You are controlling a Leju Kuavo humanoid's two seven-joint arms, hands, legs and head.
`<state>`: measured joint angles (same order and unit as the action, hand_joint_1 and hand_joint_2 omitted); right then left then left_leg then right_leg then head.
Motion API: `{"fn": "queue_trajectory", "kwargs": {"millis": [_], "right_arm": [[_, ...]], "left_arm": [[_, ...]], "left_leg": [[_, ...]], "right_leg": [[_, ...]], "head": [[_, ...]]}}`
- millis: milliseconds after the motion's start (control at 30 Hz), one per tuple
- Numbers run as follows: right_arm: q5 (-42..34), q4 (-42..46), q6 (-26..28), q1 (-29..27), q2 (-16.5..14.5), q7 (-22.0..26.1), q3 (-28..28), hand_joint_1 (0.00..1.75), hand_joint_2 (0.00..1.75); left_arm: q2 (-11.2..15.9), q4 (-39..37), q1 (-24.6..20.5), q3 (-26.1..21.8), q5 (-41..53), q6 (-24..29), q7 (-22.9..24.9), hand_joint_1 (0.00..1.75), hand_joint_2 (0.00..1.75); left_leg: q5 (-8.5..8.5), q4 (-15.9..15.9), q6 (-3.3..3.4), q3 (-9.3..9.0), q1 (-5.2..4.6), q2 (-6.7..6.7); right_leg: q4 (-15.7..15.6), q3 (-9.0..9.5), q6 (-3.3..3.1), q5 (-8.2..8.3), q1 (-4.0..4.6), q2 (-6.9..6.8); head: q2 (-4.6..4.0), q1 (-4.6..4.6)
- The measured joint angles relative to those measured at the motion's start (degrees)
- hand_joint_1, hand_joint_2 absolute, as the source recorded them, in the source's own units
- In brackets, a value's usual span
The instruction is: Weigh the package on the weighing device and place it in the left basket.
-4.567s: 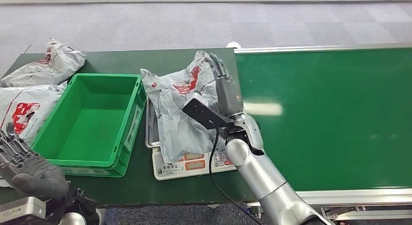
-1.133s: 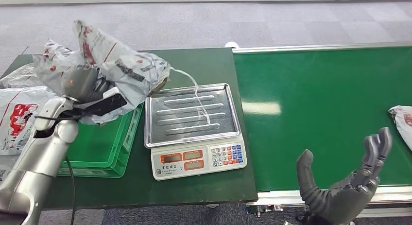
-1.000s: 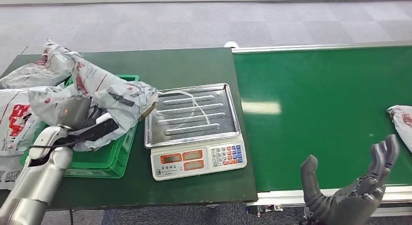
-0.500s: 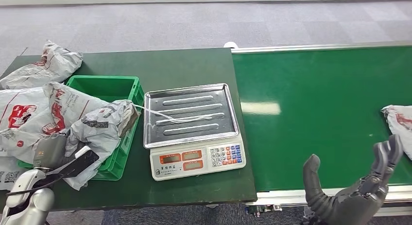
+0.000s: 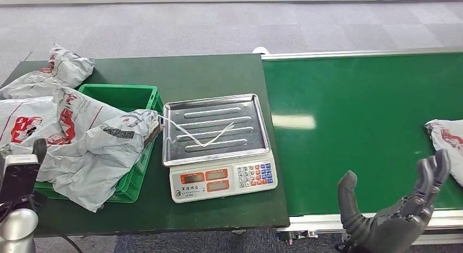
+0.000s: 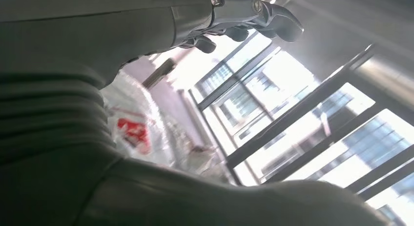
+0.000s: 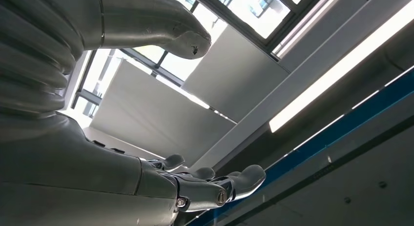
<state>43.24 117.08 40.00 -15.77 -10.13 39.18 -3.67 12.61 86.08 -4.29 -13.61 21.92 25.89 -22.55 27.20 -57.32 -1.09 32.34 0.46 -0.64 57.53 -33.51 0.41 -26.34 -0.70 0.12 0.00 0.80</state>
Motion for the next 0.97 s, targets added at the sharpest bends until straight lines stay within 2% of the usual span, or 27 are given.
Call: {"fn": "queue_trajectory", "kwargs": {"millis": [200, 333, 467, 600, 767, 967], "right_arm": [[-0.64, -0.23, 0.00, 0.11, -0.92, 0.76, 0.61, 0.00, 1.75], [-0.39, -0.13, 0.00, -0.14, -1.61, 0.78, 1.01, 0.00, 1.75], [-0.74, 0.46, 0.00, -1.10, -2.15, 0.79, 1.36, 0.00, 1.75], [-2.39, 0.73, 0.00, -2.15, -2.59, 0.78, 1.51, 0.00, 1.75], [-2.32, 1.49, 0.00, -3.25, -3.11, 0.80, 1.73, 0.00, 1.75], [-3.55, 1.98, 0.00, -3.55, -3.38, 0.80, 2.01, 0.00, 1.75]], "left_arm": [[-2.45, 10.52, 2.24, 0.21, -4.38, 9.69, -9.12, 0.00, 0.00], [-5.86, 15.34, 4.81, 3.20, -3.39, 12.82, -12.07, 0.00, 0.00], [-9.66, 18.26, 7.57, 7.53, -3.10, 13.45, -14.37, 0.00, 0.00], [-13.19, 19.01, 8.67, 9.13, -7.22, 13.47, -15.82, 0.00, 0.00], [-15.47, 18.91, 8.39, 10.43, -9.13, 13.47, -17.14, 0.00, 0.00], [-17.48, 19.47, 7.35, 11.86, -6.67, 13.47, -15.09, 0.00, 0.00]], "left_leg": [[0.00, -0.01, 0.00, -0.02, -0.01, 0.01], [0.02, -0.02, 0.02, -0.03, -0.04, 0.01], [0.06, -0.02, 0.07, -0.03, -0.08, 0.00], [0.07, -0.02, 0.08, -0.03, -0.07, 0.01], [0.06, -0.02, 0.08, -0.05, -0.07, 0.01], [0.06, -0.02, 0.08, -0.05, -0.07, 0.00]], "right_leg": [[-0.02, 0.00, 0.00, -0.01, -0.01, -0.01], [-0.04, 0.01, 0.01, -0.02, -0.04, -0.02], [-0.04, 0.02, 0.02, -0.02, -0.09, -0.02], [-0.05, 0.02, 0.02, -0.02, -0.08, -0.04], [-0.04, 0.03, 0.02, -0.02, -0.07, -0.05], [-0.04, 0.05, 0.03, -0.02, -0.08, -0.04]], "head": [[0.00, -0.01], [0.00, 0.00], [0.00, -0.01], [0.00, 0.00], [0.00, 0.00], [0.00, -0.01]]}}
